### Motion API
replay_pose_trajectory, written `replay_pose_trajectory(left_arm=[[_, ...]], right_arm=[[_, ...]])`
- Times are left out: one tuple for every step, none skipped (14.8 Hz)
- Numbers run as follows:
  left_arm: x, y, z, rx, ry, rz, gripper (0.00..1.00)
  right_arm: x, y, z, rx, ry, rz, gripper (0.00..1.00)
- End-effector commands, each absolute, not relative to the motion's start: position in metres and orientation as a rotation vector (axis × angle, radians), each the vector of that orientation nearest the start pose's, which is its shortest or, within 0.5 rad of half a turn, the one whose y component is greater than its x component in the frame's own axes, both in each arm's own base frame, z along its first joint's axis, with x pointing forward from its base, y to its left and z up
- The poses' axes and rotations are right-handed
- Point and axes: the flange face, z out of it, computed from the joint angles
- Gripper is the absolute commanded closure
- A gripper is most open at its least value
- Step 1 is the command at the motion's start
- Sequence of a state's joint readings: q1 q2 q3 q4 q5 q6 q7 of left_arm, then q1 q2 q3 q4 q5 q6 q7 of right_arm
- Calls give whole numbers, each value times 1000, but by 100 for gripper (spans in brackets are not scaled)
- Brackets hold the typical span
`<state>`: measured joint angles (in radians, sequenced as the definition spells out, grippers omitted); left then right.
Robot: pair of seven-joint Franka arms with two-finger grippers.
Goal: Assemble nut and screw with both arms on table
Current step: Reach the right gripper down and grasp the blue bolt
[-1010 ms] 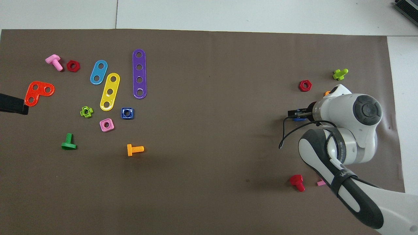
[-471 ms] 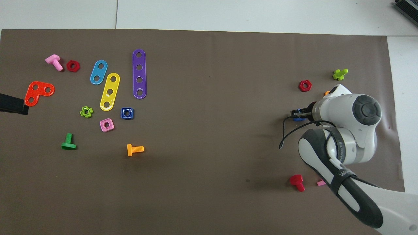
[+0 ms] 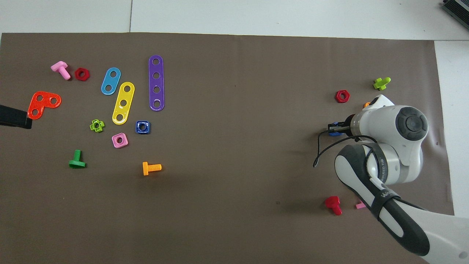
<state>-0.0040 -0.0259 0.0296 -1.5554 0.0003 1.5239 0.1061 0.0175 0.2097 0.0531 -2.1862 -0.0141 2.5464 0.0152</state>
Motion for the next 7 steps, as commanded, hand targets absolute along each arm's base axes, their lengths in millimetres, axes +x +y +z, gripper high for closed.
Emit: replay_pose_trajectory(left_arm=[[531,17,643,-3143,104,17,0],[532,17,642,-3143,104,19,0],[531,17,643,-3143,104,17,0],[531,17,643,-3143,104,17,0],[531,17,643,-3143,104,17,0],[531,17,643,-3142,104,17,0],[531,17,643,-3143,104,17,0]], right_arm=[[569,35,303,-3115,-137,-252,76],[569,34,303,-3116,-135,-250,93],[569,33,303,-3116,-132,-250,100],[569,33,303,-3116,-130,-247,100],[568,32,303,-3116,-125,-245,100],[568,32,303,-3117,-125,-242,100],[568,32,303,-3117,-125,-240,100]])
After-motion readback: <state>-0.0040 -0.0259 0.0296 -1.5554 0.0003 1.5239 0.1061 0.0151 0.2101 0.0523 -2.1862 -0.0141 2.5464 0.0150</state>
